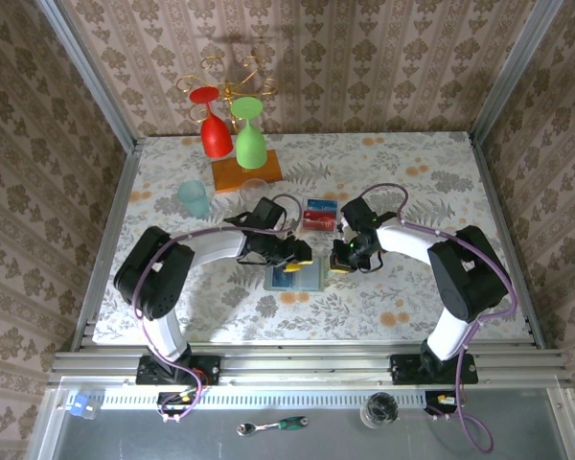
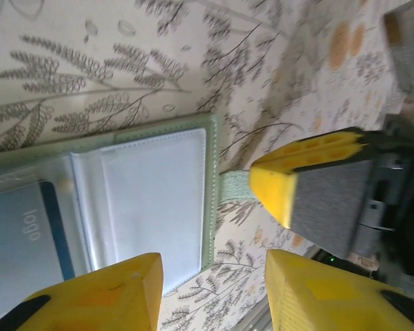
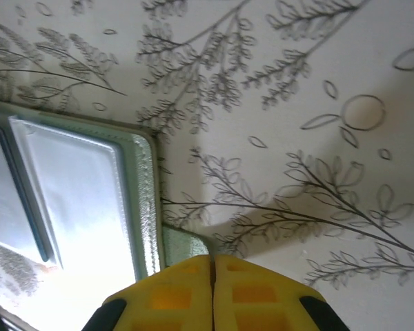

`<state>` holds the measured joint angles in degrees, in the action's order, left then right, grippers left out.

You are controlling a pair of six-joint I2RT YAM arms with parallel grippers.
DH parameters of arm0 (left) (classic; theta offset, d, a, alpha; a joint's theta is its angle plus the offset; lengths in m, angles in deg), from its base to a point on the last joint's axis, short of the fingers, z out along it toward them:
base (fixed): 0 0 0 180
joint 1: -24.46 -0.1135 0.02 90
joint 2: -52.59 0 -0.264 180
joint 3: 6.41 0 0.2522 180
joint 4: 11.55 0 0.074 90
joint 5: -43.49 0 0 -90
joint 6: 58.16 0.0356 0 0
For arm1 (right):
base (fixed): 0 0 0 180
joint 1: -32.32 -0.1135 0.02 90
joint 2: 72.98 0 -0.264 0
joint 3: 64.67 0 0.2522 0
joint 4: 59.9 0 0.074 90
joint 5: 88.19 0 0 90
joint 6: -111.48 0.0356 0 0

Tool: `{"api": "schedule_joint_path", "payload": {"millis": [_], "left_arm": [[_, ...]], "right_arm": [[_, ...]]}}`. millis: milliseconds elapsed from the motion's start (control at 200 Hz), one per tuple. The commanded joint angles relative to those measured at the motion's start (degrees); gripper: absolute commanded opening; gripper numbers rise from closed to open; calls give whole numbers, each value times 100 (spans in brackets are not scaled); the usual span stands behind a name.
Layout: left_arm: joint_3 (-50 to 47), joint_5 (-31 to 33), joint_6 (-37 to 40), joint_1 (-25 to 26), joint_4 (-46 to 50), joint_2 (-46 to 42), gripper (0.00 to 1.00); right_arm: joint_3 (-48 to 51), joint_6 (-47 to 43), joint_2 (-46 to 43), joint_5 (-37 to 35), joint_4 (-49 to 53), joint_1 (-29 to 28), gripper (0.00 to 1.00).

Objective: Take the credit cards out of the card holder

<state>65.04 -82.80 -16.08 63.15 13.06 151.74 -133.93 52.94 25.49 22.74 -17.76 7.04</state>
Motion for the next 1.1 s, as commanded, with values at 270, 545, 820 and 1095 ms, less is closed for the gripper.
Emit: {"api": "schedule_joint_path", "payload": {"millis": [270,545,820,1095], "left_arm": [[-660,525,368,-438,159,-652,38],[-978,611,297,-488,4,-710,32],[-1078,708,275,-504,35,-772,28],[-1128,712,284,-504,59,-713,19]], "right_arm": [[-393,-287,6,-458,563,-3,4],[-621,-368,169,-484,640,-4,4],[-382,-265,-8,-370,638,-12,3],[-430,-268,-51,-414,716,-28,5]]}}
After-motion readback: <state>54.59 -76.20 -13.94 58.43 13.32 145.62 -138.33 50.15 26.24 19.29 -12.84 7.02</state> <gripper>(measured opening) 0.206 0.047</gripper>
